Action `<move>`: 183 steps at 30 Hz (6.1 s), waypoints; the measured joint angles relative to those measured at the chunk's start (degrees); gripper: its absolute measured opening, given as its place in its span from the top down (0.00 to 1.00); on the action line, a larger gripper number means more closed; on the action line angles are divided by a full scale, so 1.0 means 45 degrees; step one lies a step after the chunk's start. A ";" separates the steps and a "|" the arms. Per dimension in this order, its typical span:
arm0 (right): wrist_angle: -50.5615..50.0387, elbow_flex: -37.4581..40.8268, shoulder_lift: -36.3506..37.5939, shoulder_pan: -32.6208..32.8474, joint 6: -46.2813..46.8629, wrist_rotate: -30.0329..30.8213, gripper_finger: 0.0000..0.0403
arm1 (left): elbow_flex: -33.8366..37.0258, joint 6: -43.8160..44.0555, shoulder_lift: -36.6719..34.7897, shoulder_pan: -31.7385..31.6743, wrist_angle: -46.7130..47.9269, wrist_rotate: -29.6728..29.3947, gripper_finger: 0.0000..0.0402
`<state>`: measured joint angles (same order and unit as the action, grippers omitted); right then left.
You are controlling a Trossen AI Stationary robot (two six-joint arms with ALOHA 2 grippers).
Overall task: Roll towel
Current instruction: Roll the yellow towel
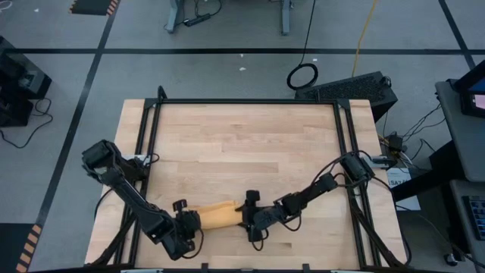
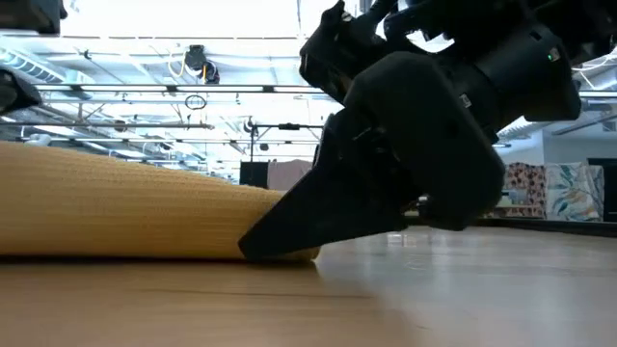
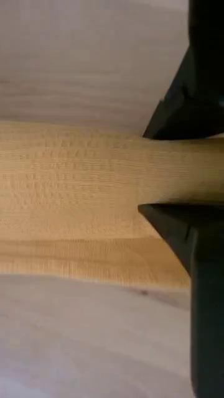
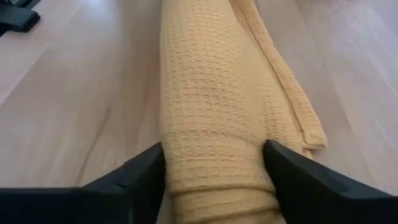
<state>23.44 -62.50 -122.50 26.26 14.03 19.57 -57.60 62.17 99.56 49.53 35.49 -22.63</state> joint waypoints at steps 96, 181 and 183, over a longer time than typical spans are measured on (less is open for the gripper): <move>0.0744 0.0034 0.1316 -0.1409 -0.4217 -0.2703 0.46 | 0.0476 0.2786 -0.1591 0.0347 -0.0350 -0.0192 0.94; -0.3132 0.0010 0.1054 -0.3501 0.4630 -1.0689 0.92 | 0.2351 -0.1573 -0.3987 0.2083 -0.4104 -0.5140 0.49; -0.3132 0.0010 0.1054 -0.3506 0.4697 -1.0652 0.92 | 0.2351 -0.3289 -0.3700 0.2094 -0.5527 -0.5442 0.50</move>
<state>9.34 -62.46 -117.75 10.48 35.16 -28.36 -47.03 47.37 82.91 58.96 10.62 -47.12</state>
